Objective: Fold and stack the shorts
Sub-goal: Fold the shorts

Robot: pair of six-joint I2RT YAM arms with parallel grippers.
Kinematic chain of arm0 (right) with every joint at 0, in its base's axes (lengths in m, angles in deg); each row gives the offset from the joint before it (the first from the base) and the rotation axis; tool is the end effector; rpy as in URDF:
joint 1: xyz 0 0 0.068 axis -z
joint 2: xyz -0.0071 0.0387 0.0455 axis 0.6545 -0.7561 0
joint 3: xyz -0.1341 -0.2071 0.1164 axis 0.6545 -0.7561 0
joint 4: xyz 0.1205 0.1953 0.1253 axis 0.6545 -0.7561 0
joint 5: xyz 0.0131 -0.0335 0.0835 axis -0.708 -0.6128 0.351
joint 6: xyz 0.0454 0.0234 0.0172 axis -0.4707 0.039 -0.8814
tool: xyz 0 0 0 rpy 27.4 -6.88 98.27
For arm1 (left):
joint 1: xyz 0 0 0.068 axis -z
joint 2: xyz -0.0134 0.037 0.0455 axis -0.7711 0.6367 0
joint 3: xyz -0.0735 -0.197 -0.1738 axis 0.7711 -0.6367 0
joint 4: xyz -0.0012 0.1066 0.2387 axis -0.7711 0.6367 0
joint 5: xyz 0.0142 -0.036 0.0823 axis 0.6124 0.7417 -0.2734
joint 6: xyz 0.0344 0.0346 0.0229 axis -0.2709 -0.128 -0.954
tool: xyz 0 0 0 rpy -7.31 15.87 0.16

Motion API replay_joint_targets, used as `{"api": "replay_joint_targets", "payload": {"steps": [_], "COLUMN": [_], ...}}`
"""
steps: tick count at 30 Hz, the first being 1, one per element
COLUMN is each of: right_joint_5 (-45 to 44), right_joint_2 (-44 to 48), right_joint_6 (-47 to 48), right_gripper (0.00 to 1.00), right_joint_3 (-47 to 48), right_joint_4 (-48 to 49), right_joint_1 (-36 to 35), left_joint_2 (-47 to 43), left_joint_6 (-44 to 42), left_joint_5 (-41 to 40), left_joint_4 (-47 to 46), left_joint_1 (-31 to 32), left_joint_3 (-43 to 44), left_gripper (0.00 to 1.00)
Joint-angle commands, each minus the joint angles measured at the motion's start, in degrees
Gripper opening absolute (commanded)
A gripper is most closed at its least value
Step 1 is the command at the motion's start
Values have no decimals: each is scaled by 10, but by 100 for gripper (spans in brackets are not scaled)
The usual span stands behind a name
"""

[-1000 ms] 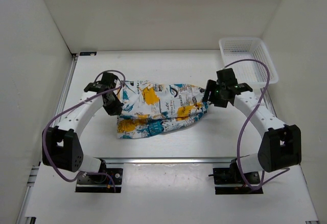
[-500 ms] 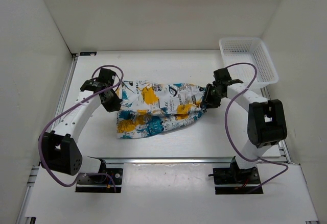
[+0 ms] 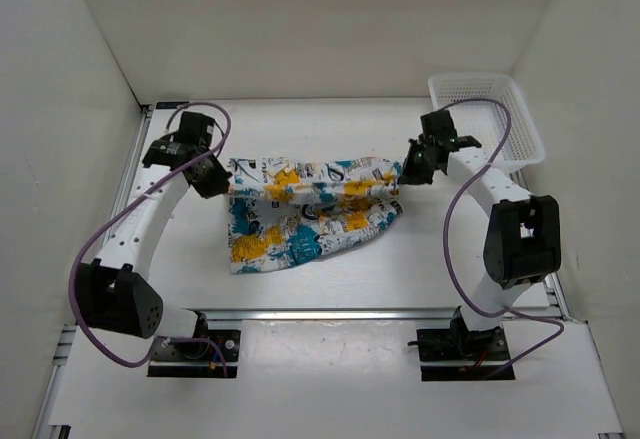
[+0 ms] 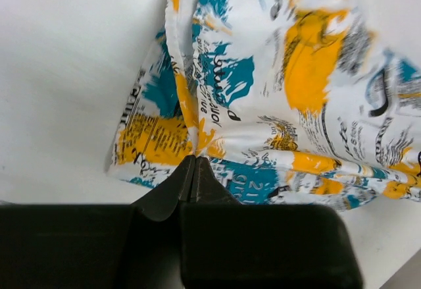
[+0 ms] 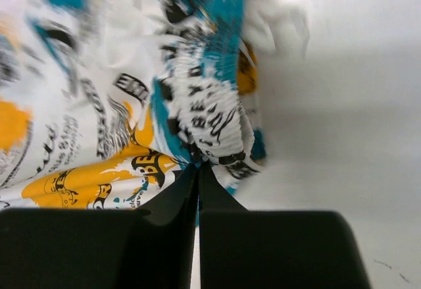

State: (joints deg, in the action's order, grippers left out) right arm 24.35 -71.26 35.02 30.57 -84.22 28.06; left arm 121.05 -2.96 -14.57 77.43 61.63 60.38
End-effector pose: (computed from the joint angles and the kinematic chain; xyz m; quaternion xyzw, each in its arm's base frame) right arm 0.3542 0.0835 0.2374 0.1114 0.9477 0.1388 0.2650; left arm 0.2654 -0.0478 0.3211 -0.2988 0.9254 -0.0521 0.2272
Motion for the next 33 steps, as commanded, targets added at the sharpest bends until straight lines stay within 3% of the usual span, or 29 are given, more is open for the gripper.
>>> {"api": "replay_joint_targets", "payload": {"steps": [1, 3, 7, 11, 18, 23, 25, 27, 29, 30, 31, 33], "right_joint_5": [-1, -1, -14, -22, -56, -63, -68, -68, -68, -68, -68, -68], "right_joint_2": [31, 48, 100, 139, 145, 125, 125, 120, 120, 120, 120, 134], "right_joint_6": [11, 11, 6, 6, 0, -6, -6, -6, 0, 0, 0, 5], "right_gripper": [0, 0, 0, 0, 0, 0, 6, 19, 27, 38, 43, 57], "right_joint_3": [96, 104, 84, 0, -129, -137, -137, -137, -137, -137, -132, -126], "right_joint_4": [-15, -21, -28, -28, -11, 4, 4, 4, 4, 4, -1, -9], "right_joint_1": [-5, -13, -29, -29, -29, -29, -29, -34, -34, -34, -34, -34], "left_joint_2": [-11, -24, -74, -143, -183, -170, -176, -176, -176, -170, -164, -164], "left_joint_6": [-20, -25, -25, 9, 61, 61, 61, 54, 44, 33, 27, 15], "left_joint_5": [-32, -37, -34, 13, 76, 76, 81, 81, 95, 95, 101, 95], "left_joint_4": [34, 49, 64, 43, -26, -31, -31, -31, -31, -26, -15, -2], "left_joint_1": [-19, -26, -26, -26, -1, -1, 5, 10, 10, 10, 10, 10], "left_joint_3": [75, 107, 82, -54, -256, -300, -300, -300, -294, -289, -271, -247], "left_gripper": [10, 10, 10, 10, 10, 10, 10, 10, 18, 26, 44, 66]}}
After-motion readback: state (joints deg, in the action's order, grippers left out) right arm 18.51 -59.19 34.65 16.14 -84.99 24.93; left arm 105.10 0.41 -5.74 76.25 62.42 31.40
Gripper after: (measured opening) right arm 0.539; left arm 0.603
